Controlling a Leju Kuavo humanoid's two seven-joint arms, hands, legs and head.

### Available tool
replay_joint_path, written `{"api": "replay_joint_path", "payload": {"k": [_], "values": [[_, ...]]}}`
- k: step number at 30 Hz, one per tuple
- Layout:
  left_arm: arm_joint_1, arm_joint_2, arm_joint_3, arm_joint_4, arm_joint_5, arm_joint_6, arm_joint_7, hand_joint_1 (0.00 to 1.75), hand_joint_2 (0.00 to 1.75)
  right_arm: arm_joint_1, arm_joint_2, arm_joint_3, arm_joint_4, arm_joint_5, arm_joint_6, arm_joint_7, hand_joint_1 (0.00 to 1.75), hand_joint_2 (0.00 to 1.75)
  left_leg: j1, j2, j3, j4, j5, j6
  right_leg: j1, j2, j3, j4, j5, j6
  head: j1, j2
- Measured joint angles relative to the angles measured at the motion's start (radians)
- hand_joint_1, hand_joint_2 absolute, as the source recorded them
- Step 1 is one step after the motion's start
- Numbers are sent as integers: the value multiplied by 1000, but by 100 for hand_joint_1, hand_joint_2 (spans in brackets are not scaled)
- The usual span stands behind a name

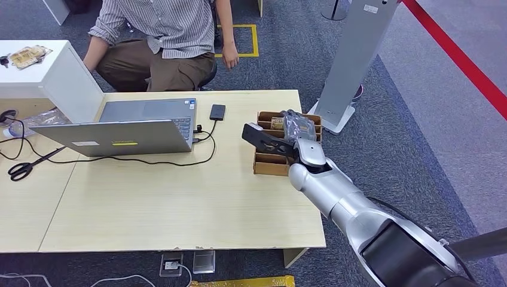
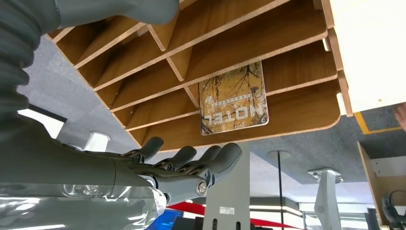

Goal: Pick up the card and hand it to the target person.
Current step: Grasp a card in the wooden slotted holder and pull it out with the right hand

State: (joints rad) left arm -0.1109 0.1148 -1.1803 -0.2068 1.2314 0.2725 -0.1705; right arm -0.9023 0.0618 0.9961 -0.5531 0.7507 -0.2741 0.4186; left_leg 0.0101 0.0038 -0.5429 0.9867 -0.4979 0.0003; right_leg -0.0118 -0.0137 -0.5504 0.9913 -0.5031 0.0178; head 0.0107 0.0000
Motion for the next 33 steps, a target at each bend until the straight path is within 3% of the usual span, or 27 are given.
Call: {"api": "replay_joint_path", "payload": {"k": [10, 18, 27, 31, 33], "values": [[0, 0, 0, 0, 0, 0, 0, 0, 0, 2, 0, 6, 5, 1, 2, -1, 52, 175, 0, 0, 0, 0, 0, 0, 0, 0, 0, 0, 0, 0, 1, 0], [0, 0, 0, 0, 0, 0, 2, 0, 0, 2, 0, 6, 6, 1, 2, -2, 44, 175, 0, 0, 0, 0, 0, 0, 0, 0, 0, 0, 0, 0, 0, 0], [0, 0, 0, 0, 0, 0, 3, 0, 0, -1, 0, 6, 6, 4, -4, -2, 64, 175, 0, 0, 0, 0, 0, 0, 0, 0, 0, 0, 0, 0, 0, 0], [0, 0, 0, 0, 0, 0, 3, 0, 0, -5, 0, 6, 6, 5, -8, -2, 98, 175, 0, 0, 0, 0, 0, 0, 0, 0, 0, 0, 0, 0, 0, 0], [0, 0, 0, 0, 0, 0, 3, 0, 0, -5, 0, 6, 6, 6, -8, -2, 107, 175, 0, 0, 0, 0, 0, 0, 0, 0, 0, 0, 0, 0, 0, 0]]}}
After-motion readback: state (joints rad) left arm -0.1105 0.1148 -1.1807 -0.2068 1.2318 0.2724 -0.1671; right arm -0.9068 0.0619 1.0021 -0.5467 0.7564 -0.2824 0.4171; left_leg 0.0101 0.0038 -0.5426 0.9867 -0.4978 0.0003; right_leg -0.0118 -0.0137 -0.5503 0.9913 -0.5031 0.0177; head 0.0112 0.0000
